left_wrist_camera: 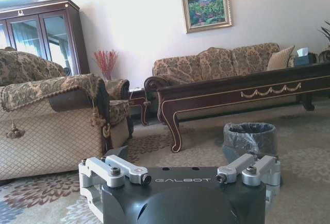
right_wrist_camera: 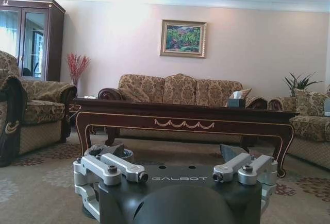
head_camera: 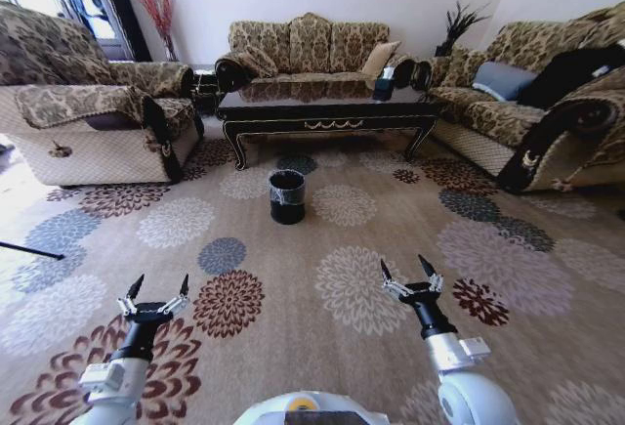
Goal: Move to the front of the table and pick up the trash from the floor, then place it into the trash bin.
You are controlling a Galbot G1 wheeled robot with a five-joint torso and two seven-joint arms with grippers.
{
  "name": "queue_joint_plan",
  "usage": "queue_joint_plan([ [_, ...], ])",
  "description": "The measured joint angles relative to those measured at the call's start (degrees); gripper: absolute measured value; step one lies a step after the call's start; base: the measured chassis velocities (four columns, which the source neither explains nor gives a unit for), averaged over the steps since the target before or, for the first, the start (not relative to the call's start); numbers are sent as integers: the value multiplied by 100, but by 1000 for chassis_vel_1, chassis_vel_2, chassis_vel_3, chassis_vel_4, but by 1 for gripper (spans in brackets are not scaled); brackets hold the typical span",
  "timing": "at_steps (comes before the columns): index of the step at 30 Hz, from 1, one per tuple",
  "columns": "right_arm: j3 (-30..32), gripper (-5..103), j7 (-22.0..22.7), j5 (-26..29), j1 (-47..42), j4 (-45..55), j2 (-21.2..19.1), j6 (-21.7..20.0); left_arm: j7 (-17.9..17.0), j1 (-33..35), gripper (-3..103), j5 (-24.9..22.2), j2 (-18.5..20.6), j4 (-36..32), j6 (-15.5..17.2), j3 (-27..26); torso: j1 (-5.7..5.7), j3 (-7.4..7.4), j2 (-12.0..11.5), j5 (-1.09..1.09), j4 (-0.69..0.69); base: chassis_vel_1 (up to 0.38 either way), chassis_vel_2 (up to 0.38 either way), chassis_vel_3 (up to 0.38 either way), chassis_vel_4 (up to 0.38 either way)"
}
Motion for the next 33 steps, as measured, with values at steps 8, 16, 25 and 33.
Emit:
queue_joint_plan([
  [8, 0, 100, 0, 0, 0, 0, 0, 0, 0, 0, 100, 0, 0, 0, 0, 0, 0, 0, 0, 0, 0, 201, -218, -207, 196],
  [16, 0, 100, 0, 0, 0, 0, 0, 0, 0, 0, 100, 0, 0, 0, 0, 0, 0, 0, 0, 1, 0, 193, -188, -176, 193],
  [25, 0, 100, 0, 0, -3, 0, 0, 0, 0, 0, 100, 0, 0, 0, 0, 0, -1, -2, 0, 2, 0, 143, -165, -138, 152],
  [33, 0, 100, 0, 0, 2, 0, 0, 0, 0, 0, 100, 0, 1, 0, 0, 0, 0, 1, 0, 1, 0, 5, -9, -9, 7],
])
